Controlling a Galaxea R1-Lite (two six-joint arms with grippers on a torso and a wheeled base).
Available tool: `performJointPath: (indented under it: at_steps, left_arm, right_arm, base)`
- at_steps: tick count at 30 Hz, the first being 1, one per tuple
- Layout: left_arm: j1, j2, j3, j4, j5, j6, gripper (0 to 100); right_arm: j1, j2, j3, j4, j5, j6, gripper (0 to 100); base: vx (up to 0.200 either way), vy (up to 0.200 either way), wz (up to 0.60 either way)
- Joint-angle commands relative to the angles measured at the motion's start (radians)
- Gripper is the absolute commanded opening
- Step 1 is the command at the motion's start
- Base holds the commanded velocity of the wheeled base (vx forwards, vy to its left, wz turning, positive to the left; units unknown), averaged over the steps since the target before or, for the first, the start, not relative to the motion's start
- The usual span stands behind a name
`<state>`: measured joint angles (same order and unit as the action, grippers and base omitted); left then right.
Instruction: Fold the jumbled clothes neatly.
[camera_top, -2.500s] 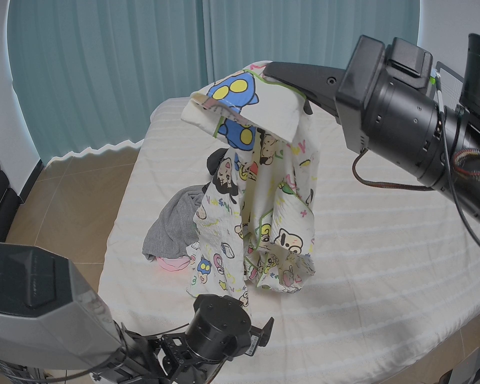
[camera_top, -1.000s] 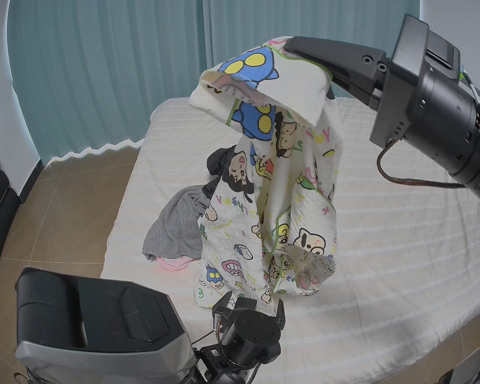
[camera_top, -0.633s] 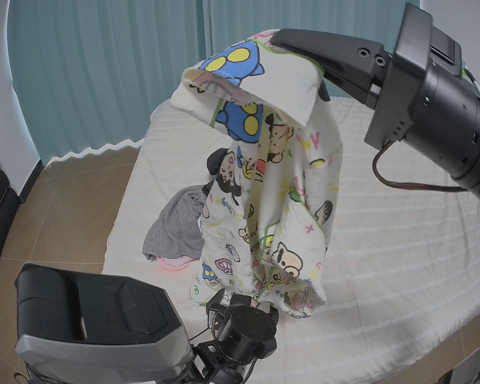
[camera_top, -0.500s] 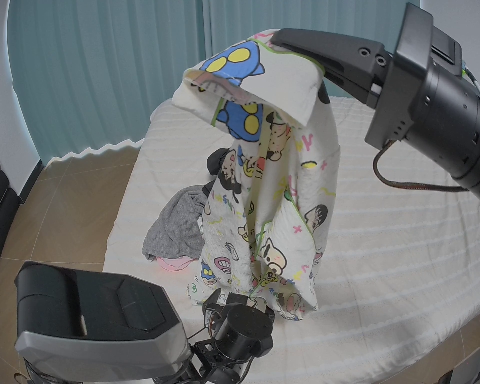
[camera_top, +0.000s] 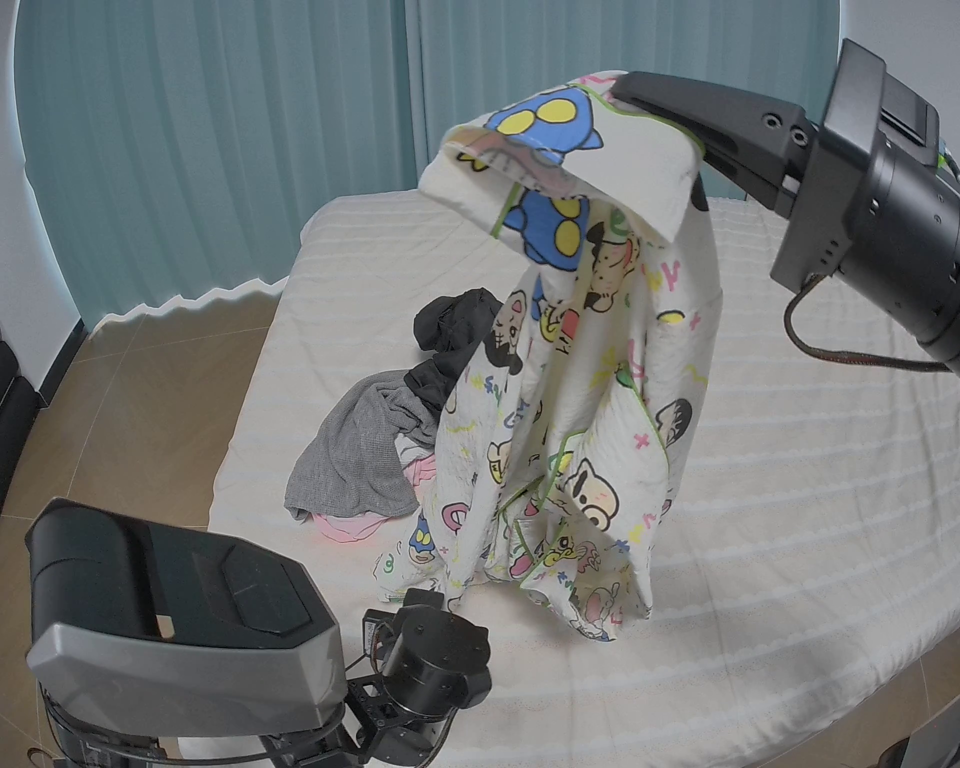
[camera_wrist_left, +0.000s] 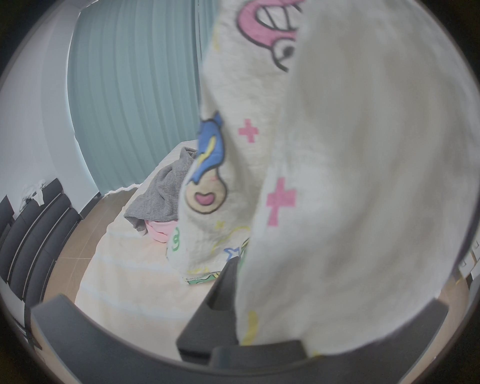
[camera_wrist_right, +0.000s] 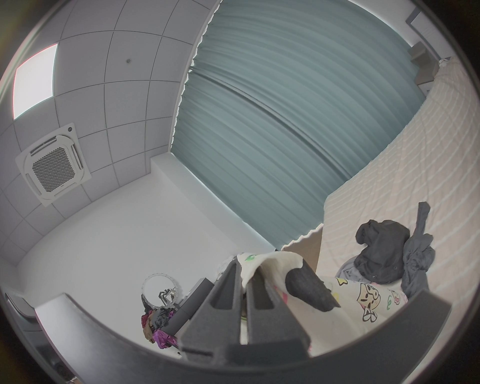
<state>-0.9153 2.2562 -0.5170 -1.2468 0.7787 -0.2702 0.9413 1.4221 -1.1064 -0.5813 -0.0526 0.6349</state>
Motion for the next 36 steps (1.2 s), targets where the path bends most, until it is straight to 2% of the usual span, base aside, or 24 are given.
performJointPath:
  at_steps: [1,4,7,10,11,13,15,16,18,19,21,24,26,31,32,36]
  left_arm:
    - [0.009,-0.037,0.101,-0.068,-0.009,0.025,0]
    - [0.012,-0.076,0.193,-0.174,-0.03,0.06,0]
    - [0.039,-0.13,0.213,-0.266,-0.053,0.089,0]
    - [0.138,-0.233,0.213,-0.309,-0.059,0.201,0]
    - [0.141,-0.237,0.213,-0.309,-0.059,0.204,0]
    - [0.202,-0.345,0.192,-0.309,-0.121,0.232,0]
    - [0.223,-0.374,0.18,-0.307,-0.148,0.24,0]
    - [0.273,-0.426,0.143,-0.306,-0.188,0.29,0]
    - [0.305,-0.449,0.101,-0.306,-0.196,0.318,0]
    - [0.342,-0.472,0.025,-0.301,-0.197,0.338,0]
    - [0.363,-0.492,-0.06,-0.29,-0.199,0.341,0]
    - [0.374,-0.537,-0.161,-0.215,-0.199,0.341,0]
    - [0.374,-0.61,-0.242,-0.098,-0.2,0.341,0]
    - [0.371,-0.696,-0.4,0.061,-0.203,0.342,0]
    - [0.371,-0.73,-0.449,0.127,-0.211,0.344,0]
    - [0.369,-0.816,-0.492,0.265,-0.26,0.345,0]
  right_arm:
    - [-0.076,-0.038,0.04,0.0,0.007,0.0,0]
    - [-0.13,-0.066,0.089,0.0,0.011,0.0,0]
    - [-0.165,-0.095,0.137,0.001,0.013,-0.001,0]
    - [-0.243,-0.134,0.197,0.008,0.013,-0.003,0]
    - [-0.248,-0.135,0.198,0.008,0.013,-0.003,0]
    - [-0.318,-0.161,0.227,0.021,0.014,-0.001,0]
    - [-0.337,-0.169,0.24,0.023,0.016,-0.003,0]
    - [-0.377,-0.189,0.257,0.024,0.028,-0.004,0]
    - [-0.398,-0.2,0.255,0.024,0.037,-0.004,0]
    - [-0.423,-0.207,0.244,0.024,0.043,-0.004,0]
    - [-0.441,-0.215,0.232,0.026,0.046,-0.007,0]
    - [-0.452,-0.226,0.221,0.024,0.046,-0.009,0]
    - [-0.457,-0.238,0.217,0.024,0.046,-0.009,0]
    - [-0.457,-0.262,0.177,0.024,0.046,-0.009,0]
    - [-0.457,-0.27,0.154,0.024,0.046,-0.009,0]
    - [-0.45,-0.272,0.1,0.026,0.048,-0.014,0]
  base:
    - [0.0,0.0,0.0]
    - [0.0,0.0,0.0]
    - [0.0,0.0,0.0]
    - [0.0,0.0,0.0]
    - [0.0,0.0,0.0]
    - [0.0,0.0,0.0]
    - [0.0,0.0,0.0]
    - [0.0,0.0,0.0]
    - [0.0,0.0,0.0]
    - [0.0,0.0,0.0]
    - [0.0,0.0,0.0]
    - [0.0,0.0,0.0]
    - [0.0,0.0,0.0]
    - [0.0,0.0,0.0]
    - [0.0,0.0,0.0]
    - [0.0,0.0,0.0]
